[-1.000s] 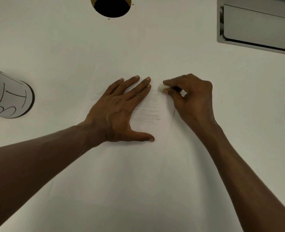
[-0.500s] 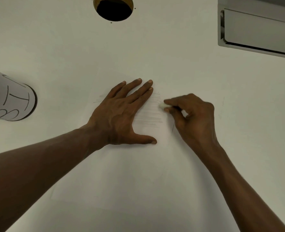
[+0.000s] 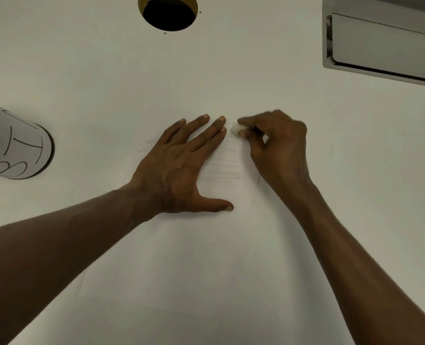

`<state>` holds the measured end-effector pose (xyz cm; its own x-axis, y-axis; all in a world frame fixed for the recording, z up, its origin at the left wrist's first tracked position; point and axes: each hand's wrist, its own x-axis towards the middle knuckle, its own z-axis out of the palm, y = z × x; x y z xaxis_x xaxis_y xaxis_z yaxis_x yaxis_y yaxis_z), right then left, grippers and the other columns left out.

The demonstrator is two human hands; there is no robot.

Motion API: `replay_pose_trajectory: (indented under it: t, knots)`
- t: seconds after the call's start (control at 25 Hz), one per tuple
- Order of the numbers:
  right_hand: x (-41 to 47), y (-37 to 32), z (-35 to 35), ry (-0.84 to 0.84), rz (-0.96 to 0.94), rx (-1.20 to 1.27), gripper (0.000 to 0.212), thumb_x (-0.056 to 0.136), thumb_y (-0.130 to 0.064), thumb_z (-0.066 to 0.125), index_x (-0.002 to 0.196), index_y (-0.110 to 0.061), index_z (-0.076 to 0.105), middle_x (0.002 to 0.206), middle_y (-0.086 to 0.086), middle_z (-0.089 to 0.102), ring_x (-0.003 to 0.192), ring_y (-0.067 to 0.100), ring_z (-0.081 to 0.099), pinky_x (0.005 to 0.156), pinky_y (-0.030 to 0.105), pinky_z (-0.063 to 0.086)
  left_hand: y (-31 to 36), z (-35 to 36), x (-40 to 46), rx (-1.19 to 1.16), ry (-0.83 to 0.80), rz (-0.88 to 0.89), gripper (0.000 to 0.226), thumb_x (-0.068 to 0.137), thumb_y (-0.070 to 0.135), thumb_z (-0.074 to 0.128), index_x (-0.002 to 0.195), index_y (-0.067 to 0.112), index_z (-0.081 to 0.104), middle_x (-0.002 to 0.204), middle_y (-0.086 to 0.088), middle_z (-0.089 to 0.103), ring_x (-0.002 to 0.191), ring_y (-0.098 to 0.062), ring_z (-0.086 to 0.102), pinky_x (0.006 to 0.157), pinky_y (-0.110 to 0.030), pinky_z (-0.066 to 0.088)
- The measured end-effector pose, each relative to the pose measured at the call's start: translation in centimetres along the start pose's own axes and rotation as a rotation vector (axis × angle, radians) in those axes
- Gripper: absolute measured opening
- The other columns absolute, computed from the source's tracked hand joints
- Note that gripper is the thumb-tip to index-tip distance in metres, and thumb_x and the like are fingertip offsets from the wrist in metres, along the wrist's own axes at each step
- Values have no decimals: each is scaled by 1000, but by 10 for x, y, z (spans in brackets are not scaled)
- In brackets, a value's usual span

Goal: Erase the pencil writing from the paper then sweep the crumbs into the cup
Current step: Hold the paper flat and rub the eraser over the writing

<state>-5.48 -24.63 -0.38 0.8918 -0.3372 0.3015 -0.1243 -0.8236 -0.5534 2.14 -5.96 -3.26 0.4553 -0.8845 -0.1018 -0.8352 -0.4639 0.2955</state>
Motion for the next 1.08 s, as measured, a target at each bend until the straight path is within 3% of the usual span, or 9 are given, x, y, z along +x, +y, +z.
replay_pose_trajectory:
  t: [0.2, 0.4, 0.6, 0.76, 0.96, 1.08]
  knots:
    - [-53, -8, -16, -71, 2, -37, 12, 83, 0, 74, 92, -7, 77, 88, 3, 75, 78, 17, 67, 74, 25, 52, -1, 0, 0, 4, -5, -4, 130, 68, 102, 31, 164, 17, 11, 172, 5, 2, 159, -17, -1, 129, -41, 2]
    - [-2, -3, 0, -8, 17, -4, 11, 83, 2, 71, 92, -4, 76, 85, 7, 76, 76, 22, 67, 72, 35, 54, 0, 0, 0, 5, 3, 5, 129, 68, 102, 32, 164, 17, 12, 172, 4, 3, 159, -18, 1, 129, -42, 3]
    - [-65, -17, -16, -84, 31, -19, 12, 82, 1, 75, 92, -6, 76, 89, 4, 75, 79, 19, 68, 74, 30, 55, -1, 1, -1, 11, 2, -1, 130, 68, 102, 32, 164, 17, 11, 172, 5, 2, 159, -17, 0, 129, -41, 3]
    - [-19, -9, -4, -20, 51, 11, 10, 84, 1, 71, 91, -4, 76, 84, 6, 75, 75, 22, 66, 70, 38, 54, 0, 1, -1, 5, 10, 4, 130, 68, 102, 31, 164, 17, 12, 172, 4, 3, 159, -17, 1, 129, -42, 3]
    - [-82, -21, -22, -84, 90, -7, 16, 81, 6, 73, 91, -6, 76, 89, 4, 75, 79, 18, 68, 75, 26, 53, -1, 1, -1, 1, 12, -1, 130, 67, 102, 31, 164, 17, 12, 172, 5, 3, 159, -17, 1, 129, -41, 3]
    - [-51, -11, -12, -7, 89, -6, 12, 82, 3, 73, 91, -4, 76, 89, 6, 76, 78, 21, 68, 74, 30, 54, 0, 0, -1, 6, 13, -2, 130, 67, 102, 31, 164, 17, 12, 172, 5, 3, 159, -17, 1, 129, -41, 3]
